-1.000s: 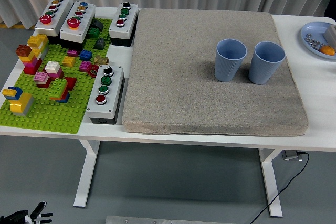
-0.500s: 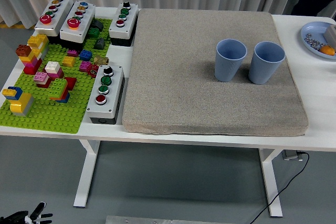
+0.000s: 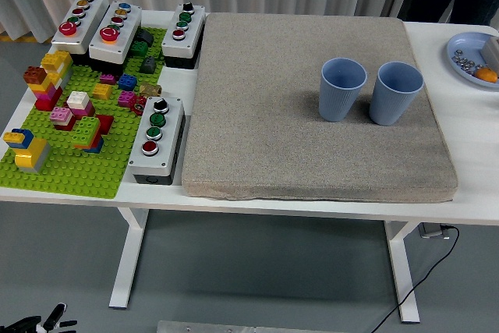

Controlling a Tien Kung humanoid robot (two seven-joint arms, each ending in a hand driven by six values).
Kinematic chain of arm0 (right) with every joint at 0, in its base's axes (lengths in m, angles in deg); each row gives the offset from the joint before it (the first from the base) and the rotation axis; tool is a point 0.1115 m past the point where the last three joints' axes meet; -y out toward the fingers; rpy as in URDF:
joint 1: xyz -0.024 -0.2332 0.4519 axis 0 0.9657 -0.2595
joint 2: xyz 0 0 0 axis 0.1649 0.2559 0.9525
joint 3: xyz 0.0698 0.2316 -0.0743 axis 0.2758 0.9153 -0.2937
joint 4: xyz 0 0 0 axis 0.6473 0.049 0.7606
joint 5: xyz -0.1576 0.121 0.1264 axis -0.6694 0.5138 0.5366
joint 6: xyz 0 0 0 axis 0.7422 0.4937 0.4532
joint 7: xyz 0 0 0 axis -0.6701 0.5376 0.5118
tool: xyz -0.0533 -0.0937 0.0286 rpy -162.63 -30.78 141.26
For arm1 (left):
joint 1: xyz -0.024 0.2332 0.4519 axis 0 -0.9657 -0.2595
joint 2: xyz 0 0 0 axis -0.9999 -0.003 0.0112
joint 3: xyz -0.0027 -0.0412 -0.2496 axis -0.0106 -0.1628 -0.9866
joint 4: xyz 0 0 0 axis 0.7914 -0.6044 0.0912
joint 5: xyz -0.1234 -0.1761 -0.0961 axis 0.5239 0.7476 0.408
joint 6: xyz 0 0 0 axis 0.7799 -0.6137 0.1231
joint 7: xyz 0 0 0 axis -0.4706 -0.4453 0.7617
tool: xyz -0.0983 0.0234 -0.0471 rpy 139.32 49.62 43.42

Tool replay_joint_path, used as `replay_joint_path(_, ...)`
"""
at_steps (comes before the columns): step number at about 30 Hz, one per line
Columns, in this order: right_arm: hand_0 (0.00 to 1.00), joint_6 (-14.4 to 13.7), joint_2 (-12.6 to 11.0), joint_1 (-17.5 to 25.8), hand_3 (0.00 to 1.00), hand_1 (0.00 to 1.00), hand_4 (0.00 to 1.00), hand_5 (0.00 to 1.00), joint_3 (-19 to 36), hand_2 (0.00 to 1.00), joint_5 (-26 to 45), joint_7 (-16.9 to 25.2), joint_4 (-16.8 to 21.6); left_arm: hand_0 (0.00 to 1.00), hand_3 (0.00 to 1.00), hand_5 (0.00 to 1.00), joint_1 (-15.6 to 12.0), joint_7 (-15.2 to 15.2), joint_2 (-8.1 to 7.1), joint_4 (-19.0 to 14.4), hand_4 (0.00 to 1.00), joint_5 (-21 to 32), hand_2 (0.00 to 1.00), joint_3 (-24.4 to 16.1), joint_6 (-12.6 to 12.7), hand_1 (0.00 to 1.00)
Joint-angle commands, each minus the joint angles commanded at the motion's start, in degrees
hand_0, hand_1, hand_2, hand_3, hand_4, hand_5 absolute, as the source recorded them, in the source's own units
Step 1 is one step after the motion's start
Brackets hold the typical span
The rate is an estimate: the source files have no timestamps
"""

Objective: Pick cup pour cup place

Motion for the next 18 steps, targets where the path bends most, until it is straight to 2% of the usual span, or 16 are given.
replay_joint_path(7, 0.941, 0.13, 0.51, 0.38, 0.874, 0.871, 0.668, 0.998, -0.75, 0.915, -0.14, -0.17, 0.07, 0.694, 0.639, 0.978, -1.29, 0.54, 0.21, 0.00, 0.516, 3.16, 0.744, 0.26, 0.61, 0.714)
replay_joint_path(15, 0.944, 0.21, 0.95, 0.68, 0.874, 0.871, 0.666, 0.998, -1.35, 0.916, -0.12, -0.06, -0.11, 0.675, 0.642, 0.978, -2.14, 0.66, 0.26, 0.00, 0.516, 3.84, 0.750, 0.44, 0.65, 0.716)
replay_joint_path(18, 0.944, 0.24, 1.15, 0.77, 0.874, 0.871, 0.666, 0.998, -1.75, 0.916, -0.08, -0.09, -0.18, 0.675, 0.642, 0.978, -2.66, 0.83, 0.47, 0.00, 0.516, 3.63, 0.750, -0.71, 0.90, 0.716)
